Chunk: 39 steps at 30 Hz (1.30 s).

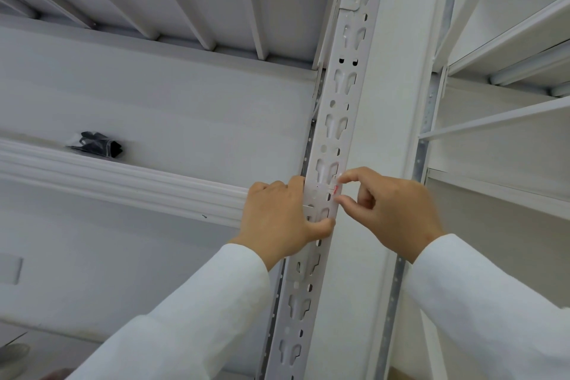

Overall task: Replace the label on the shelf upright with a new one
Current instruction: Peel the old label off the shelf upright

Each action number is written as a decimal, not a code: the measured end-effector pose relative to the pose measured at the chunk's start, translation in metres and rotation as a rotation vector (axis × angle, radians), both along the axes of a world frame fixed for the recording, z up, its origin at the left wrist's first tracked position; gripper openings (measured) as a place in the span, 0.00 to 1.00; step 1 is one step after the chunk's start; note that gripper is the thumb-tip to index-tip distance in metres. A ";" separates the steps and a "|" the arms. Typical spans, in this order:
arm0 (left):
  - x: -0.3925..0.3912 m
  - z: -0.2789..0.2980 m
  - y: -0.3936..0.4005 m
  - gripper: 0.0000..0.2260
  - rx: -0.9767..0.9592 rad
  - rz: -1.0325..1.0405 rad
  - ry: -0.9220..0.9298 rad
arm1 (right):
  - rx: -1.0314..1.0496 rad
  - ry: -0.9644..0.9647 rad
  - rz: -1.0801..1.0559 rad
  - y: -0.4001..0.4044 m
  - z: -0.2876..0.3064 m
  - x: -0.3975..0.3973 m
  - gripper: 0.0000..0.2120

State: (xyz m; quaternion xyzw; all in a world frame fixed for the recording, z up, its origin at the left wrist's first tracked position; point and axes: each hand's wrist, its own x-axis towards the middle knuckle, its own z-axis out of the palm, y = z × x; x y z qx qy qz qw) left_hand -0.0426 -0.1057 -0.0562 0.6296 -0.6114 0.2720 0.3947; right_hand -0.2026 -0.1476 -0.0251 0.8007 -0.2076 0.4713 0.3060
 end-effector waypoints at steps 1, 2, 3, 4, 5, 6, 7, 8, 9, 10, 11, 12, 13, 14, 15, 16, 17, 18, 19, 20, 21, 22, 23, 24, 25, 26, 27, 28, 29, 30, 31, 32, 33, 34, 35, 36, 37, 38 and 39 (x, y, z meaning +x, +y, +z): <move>0.000 0.000 0.000 0.20 -0.001 -0.001 -0.002 | -0.013 0.008 -0.015 0.000 0.000 0.001 0.09; 0.000 0.000 0.000 0.20 -0.001 -0.002 -0.004 | -0.028 0.014 -0.030 0.000 0.001 0.002 0.07; 0.000 0.000 0.000 0.20 0.000 0.000 -0.004 | -0.039 0.018 -0.045 0.000 0.002 0.003 0.06; 0.000 0.000 0.000 0.21 0.001 0.001 -0.004 | -0.045 0.019 -0.061 0.001 0.003 0.003 0.06; 0.000 0.000 0.000 0.21 -0.001 0.002 -0.005 | -0.051 0.027 -0.077 0.002 0.004 0.003 0.05; 0.000 0.000 0.000 0.21 -0.003 0.000 -0.007 | -0.061 0.044 -0.094 0.002 0.006 0.003 0.05; 0.000 0.000 0.000 0.21 -0.005 -0.002 -0.008 | -0.077 0.066 -0.110 0.003 0.007 0.004 0.05; 0.000 0.000 0.000 0.20 -0.006 -0.005 -0.008 | -0.092 0.087 -0.123 0.003 0.009 0.004 0.05; 0.000 0.000 0.000 0.20 -0.007 -0.007 -0.007 | -0.103 0.100 -0.130 0.004 0.011 0.004 0.05; 0.000 0.000 -0.001 0.20 -0.008 -0.007 -0.007 | -0.109 0.103 -0.134 0.005 0.012 0.005 0.05; 0.000 0.000 -0.001 0.20 -0.009 -0.007 -0.007 | -0.111 0.100 -0.135 0.005 0.014 0.006 0.05; 0.000 0.000 -0.001 0.20 -0.011 -0.009 -0.005 | -0.114 0.098 -0.137 0.006 0.014 0.007 0.06; 0.000 -0.001 -0.001 0.20 -0.013 -0.011 -0.003 | -0.124 0.099 -0.144 0.006 0.015 0.008 0.06; 0.000 -0.001 -0.001 0.20 -0.018 -0.014 -0.002 | -0.145 0.102 -0.154 0.007 0.015 0.010 0.06; 0.000 -0.001 -0.002 0.20 -0.022 -0.015 -0.002 | -0.171 0.108 -0.165 0.006 0.014 0.010 0.06; 0.000 -0.001 -0.002 0.20 -0.026 -0.015 -0.002 | -0.194 0.116 -0.171 0.006 0.013 0.011 0.07; -0.001 -0.001 -0.002 0.20 -0.029 -0.015 -0.003 | -0.210 0.125 -0.171 0.006 0.012 0.011 0.07; -0.001 -0.001 -0.002 0.20 -0.032 -0.015 -0.005 | -0.224 0.134 -0.168 0.005 0.012 0.011 0.07; -0.001 -0.001 -0.003 0.20 -0.032 -0.014 -0.005 | -0.238 0.142 -0.165 0.004 0.011 0.011 0.08; -0.001 -0.001 -0.003 0.20 -0.030 -0.014 -0.004 | -0.246 0.148 -0.162 0.003 0.011 0.011 0.08; -0.001 -0.002 -0.003 0.20 -0.030 -0.015 -0.003 | -0.253 0.151 -0.156 0.002 0.011 0.011 0.09; -0.001 -0.002 -0.003 0.20 -0.036 -0.014 -0.002 | -0.261 0.152 -0.147 0.001 0.010 0.011 0.11; -0.001 -0.002 -0.004 0.20 -0.043 -0.013 -0.002 | -0.269 0.151 -0.136 -0.001 0.010 0.011 0.13; -0.001 -0.002 -0.005 0.20 -0.051 -0.011 -0.003 | -0.271 0.150 -0.121 -0.002 0.009 0.012 0.14; -0.001 -0.002 -0.005 0.21 -0.058 -0.008 -0.005 | -0.268 0.147 -0.106 -0.003 0.008 0.013 0.15; -0.001 -0.002 -0.006 0.21 -0.062 -0.008 -0.007 | -0.263 0.143 -0.094 -0.003 0.007 0.014 0.15; -0.001 -0.003 -0.006 0.21 -0.063 -0.009 -0.007 | -0.256 0.139 -0.086 -0.004 0.007 0.015 0.15; -0.001 -0.003 -0.006 0.21 -0.062 -0.011 -0.006 | -0.248 0.138 -0.078 -0.004 0.006 0.016 0.15; -0.001 -0.003 -0.006 0.21 -0.062 -0.013 -0.005 | -0.239 0.139 -0.066 -0.005 0.006 0.016 0.15; -0.001 -0.003 -0.006 0.21 -0.063 -0.012 -0.007 | -0.230 0.142 -0.052 -0.005 0.007 0.017 0.14; -0.001 -0.003 -0.006 0.21 -0.065 -0.012 -0.010 | -0.224 0.146 -0.040 -0.006 0.007 0.017 0.14; -0.001 -0.003 -0.006 0.21 -0.065 -0.012 -0.012 | -0.219 0.148 -0.034 -0.006 0.008 0.017 0.14; -0.001 -0.003 -0.006 0.21 -0.065 -0.013 -0.013 | -0.215 0.148 -0.031 -0.006 0.008 0.018 0.13; -0.001 -0.002 -0.005 0.21 -0.062 -0.014 -0.013 | -0.204 0.142 -0.029 -0.006 0.008 0.018 0.12; -0.001 -0.002 -0.005 0.21 -0.057 -0.013 -0.012 | -0.186 0.128 -0.026 -0.005 0.008 0.019 0.10; -0.001 -0.002 -0.005 0.21 -0.051 -0.010 -0.010 | -0.160 0.110 -0.026 -0.005 0.008 0.020 0.07; -0.001 -0.001 -0.004 0.21 -0.047 -0.008 -0.007 | -0.133 0.092 -0.027 -0.005 0.009 0.021 0.06; -0.001 -0.001 -0.004 0.21 -0.044 -0.008 -0.004 | -0.105 0.083 -0.027 -0.004 0.009 0.020 0.06; 0.000 -0.001 -0.003 0.21 -0.042 -0.008 -0.001 | -0.070 0.082 -0.026 -0.004 0.010 0.019 0.06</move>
